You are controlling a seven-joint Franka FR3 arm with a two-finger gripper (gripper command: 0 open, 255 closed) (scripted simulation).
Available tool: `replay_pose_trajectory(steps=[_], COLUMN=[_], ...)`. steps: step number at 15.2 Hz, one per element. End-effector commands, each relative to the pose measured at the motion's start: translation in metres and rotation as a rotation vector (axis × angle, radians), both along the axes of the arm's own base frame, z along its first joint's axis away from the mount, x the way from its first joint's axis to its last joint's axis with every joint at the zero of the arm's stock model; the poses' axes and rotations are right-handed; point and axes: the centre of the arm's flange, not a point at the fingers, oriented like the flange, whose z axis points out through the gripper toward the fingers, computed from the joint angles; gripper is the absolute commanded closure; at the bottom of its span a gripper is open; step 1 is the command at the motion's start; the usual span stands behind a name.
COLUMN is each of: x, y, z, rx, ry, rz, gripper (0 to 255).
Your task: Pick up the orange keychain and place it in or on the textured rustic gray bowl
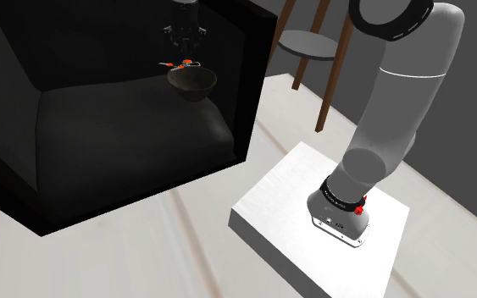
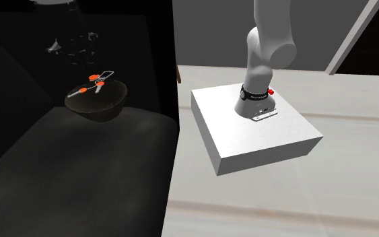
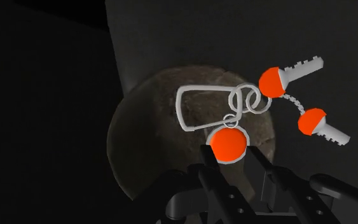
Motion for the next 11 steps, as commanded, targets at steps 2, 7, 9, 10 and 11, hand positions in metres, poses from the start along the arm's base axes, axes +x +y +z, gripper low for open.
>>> replay_pose_trajectory(steps=[2,7,9,10,11], x=[0.016,0.031,0.031,0.031,0.031], y=[-0.036,-0.072,-0.072,-0.072,-0.072], z=[-0.001,-0.01,-0.021,-0.026,-0.031], rx=[0.0,0.0,0.0,0.0,0.0], ry=[0.0,0.0,0.0,0.0,0.0], rz=[0.001,0.001,0.001,0.001,0.001], gripper=[255,255,255,255,255])
